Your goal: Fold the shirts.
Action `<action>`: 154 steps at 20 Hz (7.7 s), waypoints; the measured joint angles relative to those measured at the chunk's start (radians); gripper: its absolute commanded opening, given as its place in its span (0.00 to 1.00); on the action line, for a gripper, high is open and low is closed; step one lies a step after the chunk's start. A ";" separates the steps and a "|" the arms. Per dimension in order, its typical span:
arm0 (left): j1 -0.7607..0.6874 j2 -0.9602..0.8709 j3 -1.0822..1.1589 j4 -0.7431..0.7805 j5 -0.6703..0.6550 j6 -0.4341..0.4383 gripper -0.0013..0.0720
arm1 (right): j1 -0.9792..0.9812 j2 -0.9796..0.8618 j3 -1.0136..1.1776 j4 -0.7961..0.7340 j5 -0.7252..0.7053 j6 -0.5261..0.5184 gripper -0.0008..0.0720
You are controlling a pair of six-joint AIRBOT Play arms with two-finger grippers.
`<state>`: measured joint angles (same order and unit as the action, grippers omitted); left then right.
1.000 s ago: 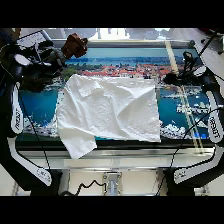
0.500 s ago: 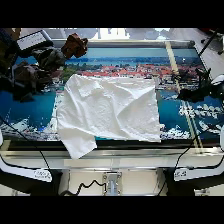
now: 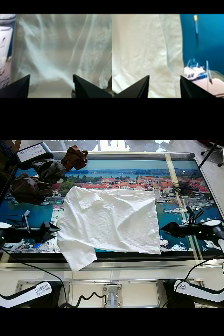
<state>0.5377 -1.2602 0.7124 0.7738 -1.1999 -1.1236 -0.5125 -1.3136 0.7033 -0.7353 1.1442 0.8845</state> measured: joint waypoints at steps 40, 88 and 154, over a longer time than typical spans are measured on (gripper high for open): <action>-0.149 -0.008 -0.106 0.076 0.207 -0.145 0.26 | -0.005 0.018 -0.134 0.034 0.035 -0.052 0.47; -0.196 -0.024 0.017 -0.230 0.051 0.054 0.04 | 0.156 0.025 -0.034 0.159 0.043 -0.037 0.04; -0.376 -0.437 0.864 0.313 -0.121 -0.288 0.04 | 0.361 -0.335 0.792 -0.401 -0.156 0.244 0.04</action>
<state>0.1619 -1.6970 1.5761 1.0866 -1.3205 -1.4120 -0.1513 -1.6489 1.4952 -1.1362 0.9882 1.1282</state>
